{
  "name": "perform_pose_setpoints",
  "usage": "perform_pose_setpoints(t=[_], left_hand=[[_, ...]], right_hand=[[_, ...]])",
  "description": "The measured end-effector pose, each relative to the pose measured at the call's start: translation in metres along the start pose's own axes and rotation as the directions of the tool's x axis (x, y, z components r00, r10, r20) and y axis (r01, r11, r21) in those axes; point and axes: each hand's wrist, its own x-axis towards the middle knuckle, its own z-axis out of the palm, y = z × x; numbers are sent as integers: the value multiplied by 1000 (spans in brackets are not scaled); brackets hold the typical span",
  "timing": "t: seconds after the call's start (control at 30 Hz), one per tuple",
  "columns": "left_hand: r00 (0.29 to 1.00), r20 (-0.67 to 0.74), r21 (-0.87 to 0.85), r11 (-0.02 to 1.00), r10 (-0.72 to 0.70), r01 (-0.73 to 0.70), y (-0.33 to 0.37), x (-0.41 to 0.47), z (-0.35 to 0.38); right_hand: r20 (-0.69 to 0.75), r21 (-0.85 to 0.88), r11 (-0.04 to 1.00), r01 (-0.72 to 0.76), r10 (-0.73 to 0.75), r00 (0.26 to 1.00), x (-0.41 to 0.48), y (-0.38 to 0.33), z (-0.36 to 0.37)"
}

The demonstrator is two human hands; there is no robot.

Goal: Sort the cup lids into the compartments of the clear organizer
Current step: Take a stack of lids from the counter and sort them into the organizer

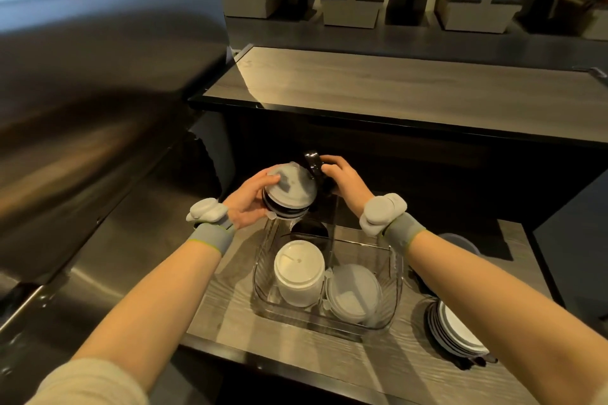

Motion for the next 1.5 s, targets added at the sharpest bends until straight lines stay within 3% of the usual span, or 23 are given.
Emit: perform_pose_setpoints(t=[0.2,0.3,0.47,0.7,0.8,0.97,1.1,1.17,1.23,1.3,1.37,1.43,1.5], left_hand=[[1000,7,22,1000,-12,12,19,7,-25],[998,52,85,996,-29,25,20,12,-19],[998,66,26,1000,2,-4,20,22,-21],[998,57,55,998,13,-16,25,27,-30],[1000,5,0,1000,11,-11,24,29,-44],[997,-72,-112,994,7,-15,28,31,-68],[999,-44,-110,994,-8,3,31,34,-70],[1000,-18,-98,995,-13,11,31,35,-67],[1000,7,-75,997,-18,18,31,37,-66],[999,23,-46,999,-25,26,32,37,-65],[999,40,-10,1000,-24,25,32,35,-62],[998,58,49,999,-21,18,32,34,-59],[996,83,90,996,-18,11,32,33,-54]], right_hand=[[49,61,998,-4,1,999,17,1,9],[85,-29,998,59,-56,995,23,1,21],[38,-191,978,85,-80,996,36,1,30],[38,-50,997,57,-55,998,33,0,30],[40,-224,973,61,-54,998,27,4,18],[162,-703,711,-2,163,973,31,33,7],[286,-882,453,131,295,912,44,53,30],[288,-913,382,145,348,892,49,57,35],[249,-884,458,90,301,920,53,54,35],[99,-799,601,20,100,990,55,42,32],[-59,-652,755,59,-129,990,54,26,32],[16,-533,827,179,-202,979,51,8,37],[151,-502,842,200,-142,978,48,-2,48]])
